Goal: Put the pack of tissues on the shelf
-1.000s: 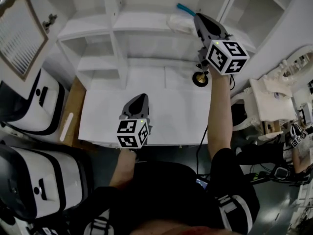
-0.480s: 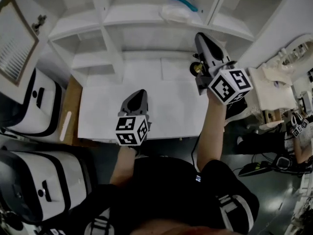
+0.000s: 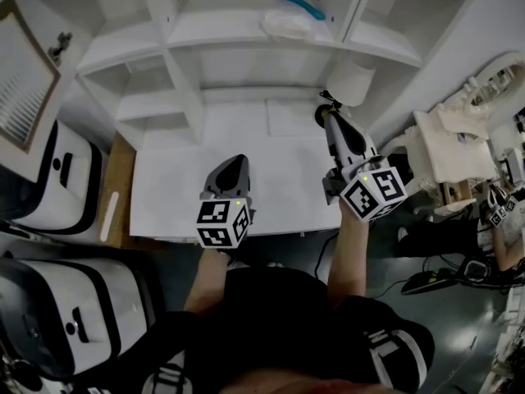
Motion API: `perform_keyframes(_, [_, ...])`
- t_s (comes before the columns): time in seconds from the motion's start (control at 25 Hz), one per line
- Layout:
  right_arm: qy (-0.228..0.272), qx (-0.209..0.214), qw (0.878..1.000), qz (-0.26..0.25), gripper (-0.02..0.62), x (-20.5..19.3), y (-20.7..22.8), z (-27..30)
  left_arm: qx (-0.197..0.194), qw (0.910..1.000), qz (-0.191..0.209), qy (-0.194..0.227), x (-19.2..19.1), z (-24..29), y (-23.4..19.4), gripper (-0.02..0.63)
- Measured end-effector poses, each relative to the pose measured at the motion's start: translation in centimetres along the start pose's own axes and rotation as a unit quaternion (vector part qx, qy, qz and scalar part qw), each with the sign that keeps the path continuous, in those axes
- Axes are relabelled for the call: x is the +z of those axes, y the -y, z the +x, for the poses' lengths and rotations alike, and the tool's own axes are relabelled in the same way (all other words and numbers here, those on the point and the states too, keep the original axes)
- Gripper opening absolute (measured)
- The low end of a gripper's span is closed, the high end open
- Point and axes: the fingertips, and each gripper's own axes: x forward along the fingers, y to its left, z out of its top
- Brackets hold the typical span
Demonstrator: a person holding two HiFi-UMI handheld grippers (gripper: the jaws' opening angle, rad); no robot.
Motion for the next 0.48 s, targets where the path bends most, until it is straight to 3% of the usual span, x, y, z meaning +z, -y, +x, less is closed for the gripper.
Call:
perform_keyframes(0.12, [-0.021, -0.009, 0.998, -0.060, 0.018, -2.2, -1.0, -0.6, 0.012, 0.9996, 0.027, 0.000, 0.0, 0.1, 0.1, 0.011])
perform_keyframes(0.24, [-0.046, -0.010, 0.993, -0.111, 0.018, -4.9, -2.2, -1.3, 0.009, 0.9997, 0.024, 0.003, -0.1, 0.2, 0.3, 0.011])
perform_keyframes(0.48, [-0.070, -0.020, 0.991, -0.112, 0.018, -9.6, -3.4, -2.5, 0.015, 0.9995, 0.025, 0.013, -0.1, 0.3, 0.3, 0.011])
